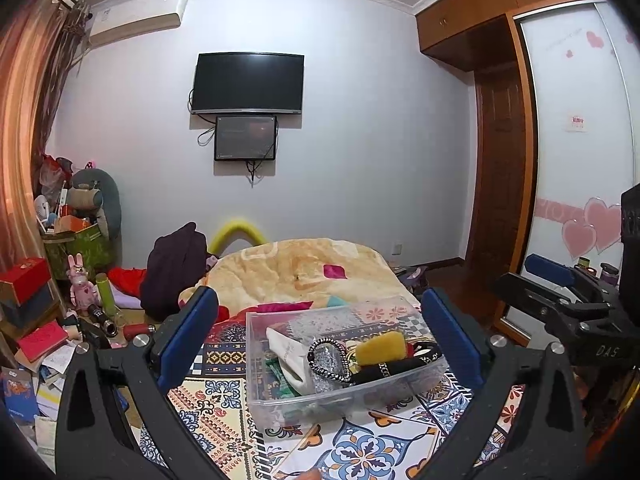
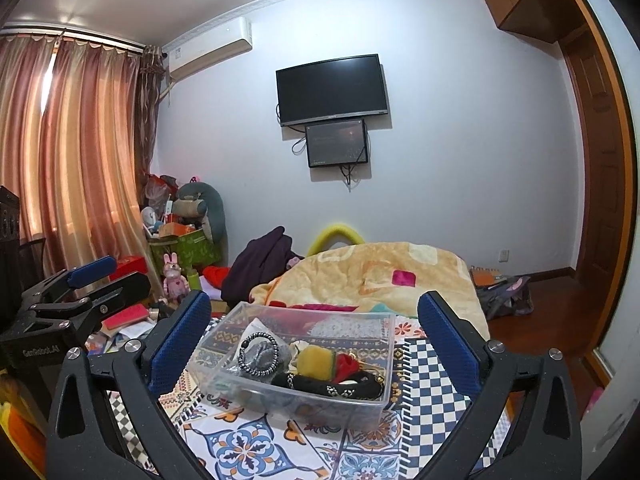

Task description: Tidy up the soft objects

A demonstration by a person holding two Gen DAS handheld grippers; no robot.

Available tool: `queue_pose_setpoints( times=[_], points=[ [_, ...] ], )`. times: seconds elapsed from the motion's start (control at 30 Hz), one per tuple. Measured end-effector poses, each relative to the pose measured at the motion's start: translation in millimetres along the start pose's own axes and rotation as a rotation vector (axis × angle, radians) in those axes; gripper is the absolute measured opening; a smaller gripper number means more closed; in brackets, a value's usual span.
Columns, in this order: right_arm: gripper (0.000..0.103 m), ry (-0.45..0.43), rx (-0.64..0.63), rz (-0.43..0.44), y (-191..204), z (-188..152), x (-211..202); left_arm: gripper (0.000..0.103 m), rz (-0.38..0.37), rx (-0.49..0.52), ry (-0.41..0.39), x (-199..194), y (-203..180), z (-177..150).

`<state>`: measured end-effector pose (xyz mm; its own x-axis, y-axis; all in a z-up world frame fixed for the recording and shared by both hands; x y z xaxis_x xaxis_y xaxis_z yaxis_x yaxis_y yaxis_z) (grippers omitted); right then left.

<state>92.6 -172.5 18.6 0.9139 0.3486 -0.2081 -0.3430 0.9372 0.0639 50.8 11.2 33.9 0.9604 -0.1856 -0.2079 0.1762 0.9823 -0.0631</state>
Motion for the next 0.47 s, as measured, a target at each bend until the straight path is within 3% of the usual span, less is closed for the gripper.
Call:
queue_pose_setpoints(
  times=[0.47],
  points=[
    [0.103, 0.001, 0.023, -0.019, -3.2, 3.0, 0.5, 0.103, -0.003, -0.004, 0.013, 1.4, 0.2, 1.0]
  ],
)
Point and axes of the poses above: each gripper's, at about its wrist camera, not at the fingertips, and x roughly the way its jaws point, y to its left, z to its top, the point moved 1 cm from there along x, roughly the way its jaws point, and after that the axes turned 8 degrees about -z, right-handed, at the moved point
